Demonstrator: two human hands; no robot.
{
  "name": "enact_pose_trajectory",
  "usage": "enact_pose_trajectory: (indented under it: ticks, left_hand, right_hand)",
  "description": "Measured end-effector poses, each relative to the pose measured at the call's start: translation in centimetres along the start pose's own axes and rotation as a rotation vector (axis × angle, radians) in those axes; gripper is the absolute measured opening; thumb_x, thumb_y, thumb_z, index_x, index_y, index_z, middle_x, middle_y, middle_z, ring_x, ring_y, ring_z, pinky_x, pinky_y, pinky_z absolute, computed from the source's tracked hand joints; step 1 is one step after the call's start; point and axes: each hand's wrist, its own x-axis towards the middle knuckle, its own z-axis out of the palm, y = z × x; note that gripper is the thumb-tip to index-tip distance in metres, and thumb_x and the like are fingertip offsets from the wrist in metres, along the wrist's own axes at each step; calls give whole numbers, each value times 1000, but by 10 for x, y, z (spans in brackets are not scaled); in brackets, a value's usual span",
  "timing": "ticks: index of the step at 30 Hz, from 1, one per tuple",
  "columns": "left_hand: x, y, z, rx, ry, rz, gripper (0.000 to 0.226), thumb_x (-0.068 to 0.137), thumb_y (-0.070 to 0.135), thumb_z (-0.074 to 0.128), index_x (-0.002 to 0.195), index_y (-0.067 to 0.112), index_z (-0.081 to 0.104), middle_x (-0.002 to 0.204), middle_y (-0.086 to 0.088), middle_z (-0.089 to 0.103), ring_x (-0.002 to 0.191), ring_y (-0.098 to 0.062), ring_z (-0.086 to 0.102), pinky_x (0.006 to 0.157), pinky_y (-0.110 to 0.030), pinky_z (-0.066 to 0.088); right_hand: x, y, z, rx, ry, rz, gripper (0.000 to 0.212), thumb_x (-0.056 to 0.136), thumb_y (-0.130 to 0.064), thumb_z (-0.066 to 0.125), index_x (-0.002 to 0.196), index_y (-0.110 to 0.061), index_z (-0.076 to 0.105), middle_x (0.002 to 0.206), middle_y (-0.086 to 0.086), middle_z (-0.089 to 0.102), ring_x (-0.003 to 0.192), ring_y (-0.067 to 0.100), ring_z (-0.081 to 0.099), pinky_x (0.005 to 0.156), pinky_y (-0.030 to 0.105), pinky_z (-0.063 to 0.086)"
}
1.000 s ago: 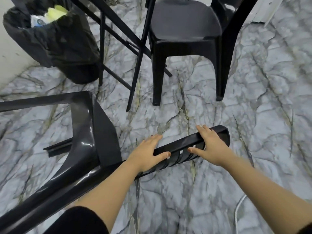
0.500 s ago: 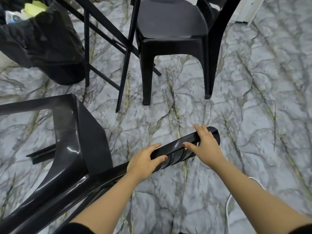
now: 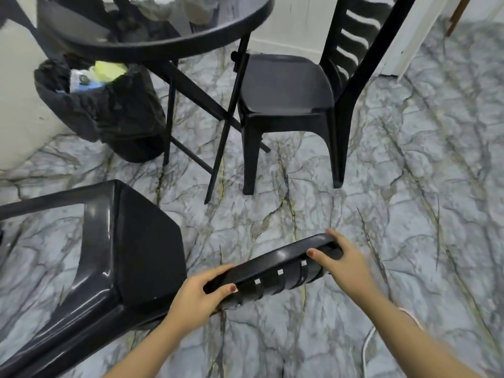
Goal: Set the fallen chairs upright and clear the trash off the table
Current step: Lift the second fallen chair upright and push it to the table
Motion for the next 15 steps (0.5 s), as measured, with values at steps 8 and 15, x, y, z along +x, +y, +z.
enact_pose_trajectory:
  ticks: [8,15]
  left_hand:
    - [-87,25,-84,-9,100,-30,39,83,23,67,111,49,61,115,15,67,107,3,58,91,-17,45]
    - [-143,92,-138,-4,140,78,28,85,43,51,111,46,59,116,17,57,111,3,52,97,-17,39]
  right_hand:
    - [-75,-111,29,273,43,-131,40,51,-22,88,84,-37,71,95,-14,66,88,-11,58,72,8,46]
    - [-145,-195,67,208,50,-251,45,44,-23,90,68,-48,61,80,-17,60,88,7,57,78,22,45]
